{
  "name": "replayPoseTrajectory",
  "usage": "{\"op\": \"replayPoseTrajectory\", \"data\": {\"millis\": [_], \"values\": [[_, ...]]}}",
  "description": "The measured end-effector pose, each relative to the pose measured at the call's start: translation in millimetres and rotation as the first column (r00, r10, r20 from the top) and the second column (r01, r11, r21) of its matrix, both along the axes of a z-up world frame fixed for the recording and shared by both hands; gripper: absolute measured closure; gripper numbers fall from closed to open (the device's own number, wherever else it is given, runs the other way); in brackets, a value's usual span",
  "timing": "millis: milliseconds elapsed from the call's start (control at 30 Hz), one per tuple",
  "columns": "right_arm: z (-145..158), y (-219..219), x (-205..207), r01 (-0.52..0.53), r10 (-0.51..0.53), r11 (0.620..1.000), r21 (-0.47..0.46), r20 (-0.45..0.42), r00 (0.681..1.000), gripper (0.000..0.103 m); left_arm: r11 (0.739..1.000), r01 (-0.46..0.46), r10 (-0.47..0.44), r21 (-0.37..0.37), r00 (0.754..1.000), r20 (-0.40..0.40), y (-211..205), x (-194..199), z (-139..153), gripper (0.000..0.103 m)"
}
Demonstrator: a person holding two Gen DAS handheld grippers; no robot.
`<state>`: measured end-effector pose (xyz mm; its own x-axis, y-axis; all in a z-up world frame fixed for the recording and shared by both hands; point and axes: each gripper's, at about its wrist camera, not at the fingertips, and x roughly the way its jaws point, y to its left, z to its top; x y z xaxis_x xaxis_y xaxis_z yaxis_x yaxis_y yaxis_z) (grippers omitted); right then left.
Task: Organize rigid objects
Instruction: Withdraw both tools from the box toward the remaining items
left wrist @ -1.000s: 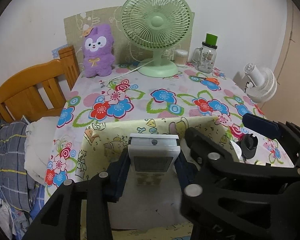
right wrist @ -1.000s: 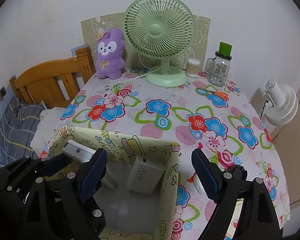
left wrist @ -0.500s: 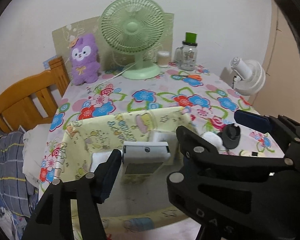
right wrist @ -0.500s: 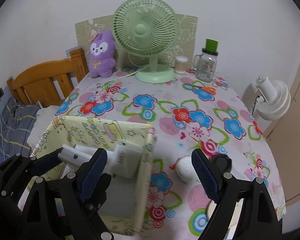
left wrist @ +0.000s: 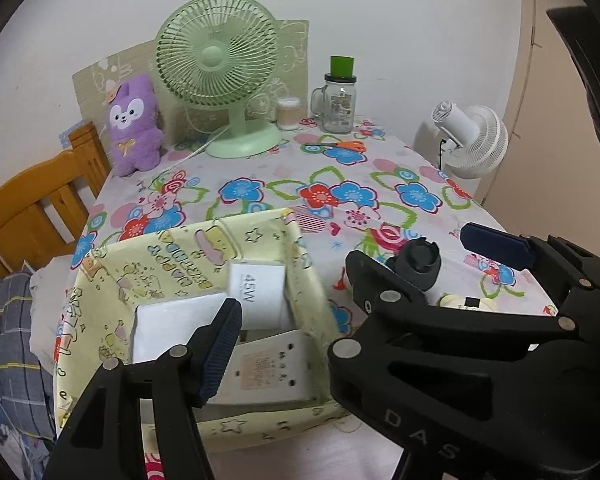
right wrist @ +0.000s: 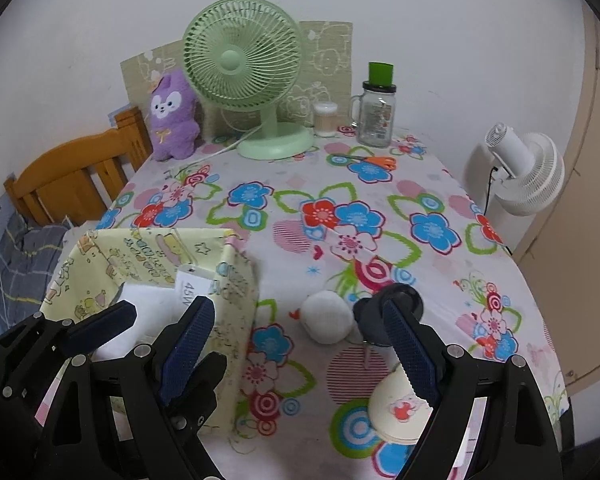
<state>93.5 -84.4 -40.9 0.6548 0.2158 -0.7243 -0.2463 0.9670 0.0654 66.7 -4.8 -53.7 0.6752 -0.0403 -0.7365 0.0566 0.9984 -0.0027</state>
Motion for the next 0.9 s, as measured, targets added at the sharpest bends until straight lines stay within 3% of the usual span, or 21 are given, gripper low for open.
{"op": "replayPoseTrajectory", "data": {"millis": [300,600,900], "values": [[2.1,-34.4,-1.5,0.039,-0.039,0.999,0.017,0.004,0.999,0.015,1.0,0.017,-0.017,0.023,1.0,0.017,-30.4,3.6,3.3,0.02],[5.1,-67.4,-5.5,0.079,-0.079,0.997,0.017,0.011,0.997,0.014,0.999,0.033,-0.033,-0.001,0.999,0.026,-56.6,3.4,4.3,0.006],[5.3,-93.8,-10.5,0.115,-0.115,0.993,0.008,0.032,0.993,0.008,1.0,0.029,-0.028,-0.006,0.999,0.039,-77.0,0.9,4.5,0.0]]}}
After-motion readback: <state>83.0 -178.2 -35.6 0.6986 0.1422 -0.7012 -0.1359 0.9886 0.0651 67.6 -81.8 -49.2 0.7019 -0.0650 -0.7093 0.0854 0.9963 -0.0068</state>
